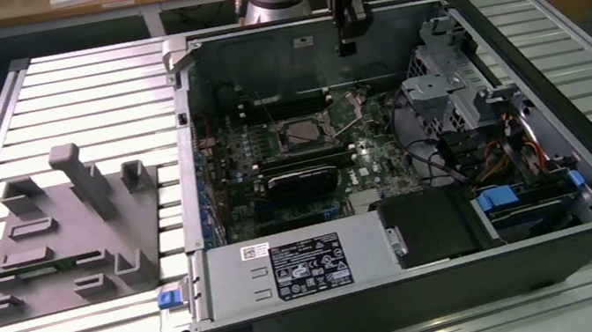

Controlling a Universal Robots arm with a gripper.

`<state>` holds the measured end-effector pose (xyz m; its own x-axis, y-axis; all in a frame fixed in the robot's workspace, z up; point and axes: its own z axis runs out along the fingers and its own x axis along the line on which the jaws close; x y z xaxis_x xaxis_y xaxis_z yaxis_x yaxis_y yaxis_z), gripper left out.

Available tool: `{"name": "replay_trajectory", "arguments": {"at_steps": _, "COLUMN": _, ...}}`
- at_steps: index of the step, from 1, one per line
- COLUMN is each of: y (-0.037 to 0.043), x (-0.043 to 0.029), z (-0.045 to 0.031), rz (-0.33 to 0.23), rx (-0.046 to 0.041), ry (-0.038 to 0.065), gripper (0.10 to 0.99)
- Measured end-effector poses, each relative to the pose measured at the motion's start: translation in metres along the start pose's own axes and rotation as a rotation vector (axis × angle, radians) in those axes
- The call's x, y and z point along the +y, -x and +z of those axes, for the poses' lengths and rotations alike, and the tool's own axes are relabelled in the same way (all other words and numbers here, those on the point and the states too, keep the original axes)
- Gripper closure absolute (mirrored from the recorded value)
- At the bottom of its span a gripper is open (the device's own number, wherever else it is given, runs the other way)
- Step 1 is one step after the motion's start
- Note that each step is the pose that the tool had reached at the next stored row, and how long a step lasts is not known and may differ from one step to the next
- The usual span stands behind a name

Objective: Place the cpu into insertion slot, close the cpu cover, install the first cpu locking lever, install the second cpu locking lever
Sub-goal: 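Close the cpu cover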

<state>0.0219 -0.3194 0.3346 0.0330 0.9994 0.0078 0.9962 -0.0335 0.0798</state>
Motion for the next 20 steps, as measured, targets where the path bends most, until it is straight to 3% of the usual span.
{"name": "replay_trajectory", "arguments": {"at_steps": 20, "y": 0.0002, "x": -0.0019, "z": 0.0243, "rz": 0.0, "rx": -0.0005, "ry": 0.0, "gripper": 0.98}}
